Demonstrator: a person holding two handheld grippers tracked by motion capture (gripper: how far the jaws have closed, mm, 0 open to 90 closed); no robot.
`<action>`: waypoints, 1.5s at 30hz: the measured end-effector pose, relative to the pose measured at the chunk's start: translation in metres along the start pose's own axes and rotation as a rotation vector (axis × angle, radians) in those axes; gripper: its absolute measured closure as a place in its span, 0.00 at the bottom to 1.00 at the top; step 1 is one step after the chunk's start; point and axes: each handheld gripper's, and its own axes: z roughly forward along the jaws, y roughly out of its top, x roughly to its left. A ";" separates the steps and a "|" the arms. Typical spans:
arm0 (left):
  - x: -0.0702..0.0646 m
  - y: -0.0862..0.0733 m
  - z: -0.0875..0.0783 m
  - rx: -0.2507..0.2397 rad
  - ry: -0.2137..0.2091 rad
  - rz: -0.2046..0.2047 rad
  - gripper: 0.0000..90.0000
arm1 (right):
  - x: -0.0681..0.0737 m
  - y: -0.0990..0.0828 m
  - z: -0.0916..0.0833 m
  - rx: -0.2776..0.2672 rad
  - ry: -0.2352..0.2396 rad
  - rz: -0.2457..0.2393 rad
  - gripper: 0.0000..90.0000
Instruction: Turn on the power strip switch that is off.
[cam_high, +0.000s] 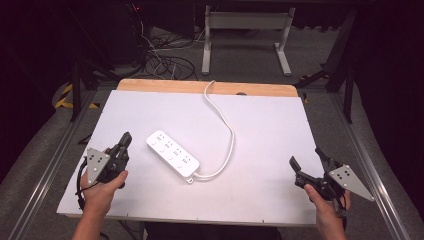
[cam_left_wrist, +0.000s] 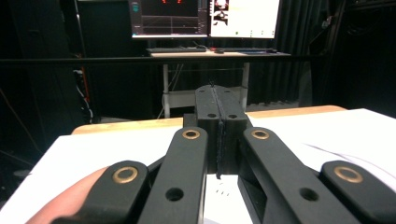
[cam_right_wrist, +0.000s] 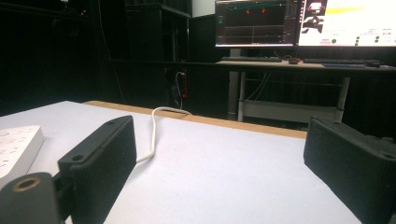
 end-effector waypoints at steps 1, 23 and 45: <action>-0.002 0.002 0.002 0.001 -0.005 0.003 1.00 | 0.000 0.000 0.000 0.001 0.001 0.004 0.11; -0.068 0.005 0.056 0.605 -0.372 0.190 1.00 | -0.002 -0.002 -0.001 0.012 -0.008 0.010 0.12; -0.089 -0.003 0.075 0.861 -0.423 0.270 1.00 | -0.002 -0.002 0.000 0.016 -0.005 0.017 0.13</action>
